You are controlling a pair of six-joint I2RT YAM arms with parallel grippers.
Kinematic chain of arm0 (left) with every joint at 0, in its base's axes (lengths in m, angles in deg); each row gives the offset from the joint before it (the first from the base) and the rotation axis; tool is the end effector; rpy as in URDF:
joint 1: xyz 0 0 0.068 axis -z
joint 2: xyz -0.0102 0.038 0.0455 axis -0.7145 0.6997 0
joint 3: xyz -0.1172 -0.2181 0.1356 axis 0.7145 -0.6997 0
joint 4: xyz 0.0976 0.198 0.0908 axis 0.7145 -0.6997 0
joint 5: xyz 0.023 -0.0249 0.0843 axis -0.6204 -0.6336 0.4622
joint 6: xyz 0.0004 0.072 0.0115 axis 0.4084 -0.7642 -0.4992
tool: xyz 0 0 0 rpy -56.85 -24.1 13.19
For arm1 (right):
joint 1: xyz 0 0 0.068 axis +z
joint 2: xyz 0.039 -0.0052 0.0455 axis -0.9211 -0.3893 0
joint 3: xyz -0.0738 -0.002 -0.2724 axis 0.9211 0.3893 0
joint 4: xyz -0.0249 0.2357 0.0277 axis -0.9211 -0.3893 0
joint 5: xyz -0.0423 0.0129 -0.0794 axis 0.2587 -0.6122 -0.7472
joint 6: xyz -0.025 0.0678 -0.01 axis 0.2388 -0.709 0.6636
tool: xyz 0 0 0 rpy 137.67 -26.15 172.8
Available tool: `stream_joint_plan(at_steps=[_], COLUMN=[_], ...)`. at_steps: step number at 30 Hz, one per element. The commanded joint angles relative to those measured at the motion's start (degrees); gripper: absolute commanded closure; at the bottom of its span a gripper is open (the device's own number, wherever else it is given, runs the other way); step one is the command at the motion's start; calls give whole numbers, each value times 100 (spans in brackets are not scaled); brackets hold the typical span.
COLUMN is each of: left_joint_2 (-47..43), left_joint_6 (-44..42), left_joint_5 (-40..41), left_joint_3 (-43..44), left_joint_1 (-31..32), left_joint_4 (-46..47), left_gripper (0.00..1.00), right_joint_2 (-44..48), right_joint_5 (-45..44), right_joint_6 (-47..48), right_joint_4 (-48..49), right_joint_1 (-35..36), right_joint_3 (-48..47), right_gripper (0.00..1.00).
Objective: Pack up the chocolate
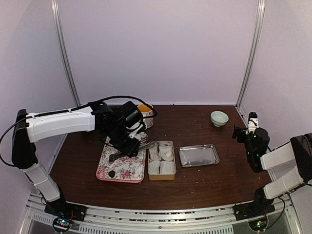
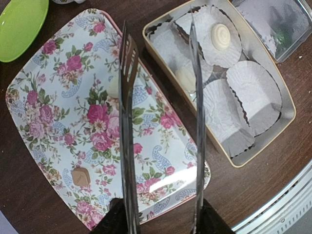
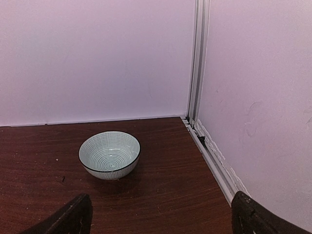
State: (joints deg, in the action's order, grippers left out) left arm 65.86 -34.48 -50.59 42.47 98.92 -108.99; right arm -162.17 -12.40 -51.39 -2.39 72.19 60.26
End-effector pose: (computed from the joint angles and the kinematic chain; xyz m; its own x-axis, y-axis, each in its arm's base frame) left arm 0.1962 -0.2543 0.2599 -0.8453 0.4073 -0.3458 0.4573 0.8862 -0.0740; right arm 0.2444 0.0121 0.2002 -0.0546 0.0009 -0.9985 0.0714 0.9974 -0.0030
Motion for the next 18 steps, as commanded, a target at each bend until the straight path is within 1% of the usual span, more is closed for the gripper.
stream_joint_plan(at_steps=[1, 9, 13, 18], left_joint_2=[-305, -571, -627, -479], left_joint_6=[123, 93, 24, 19], left_joint_5=[363, 828, 868, 956], left_joint_3=[99, -18, -229, -414], left_joint_1=[12, -110, -194, -199], left_joint_4=[-28, -401, -400, -330], left_gripper=[53, 52, 51, 48], right_joint_2=[-7, -7, -7, -6], right_joint_5=[-83, -83, -80, -83], right_joint_6=[-37, -36, -41, -36], right_joint_4=[122, 126, 123, 117], right_joint_1=[-26, -27, -27, -26], right_joint_3=[-97, -96, -102, -102], right_gripper=[0, 0, 0, 0])
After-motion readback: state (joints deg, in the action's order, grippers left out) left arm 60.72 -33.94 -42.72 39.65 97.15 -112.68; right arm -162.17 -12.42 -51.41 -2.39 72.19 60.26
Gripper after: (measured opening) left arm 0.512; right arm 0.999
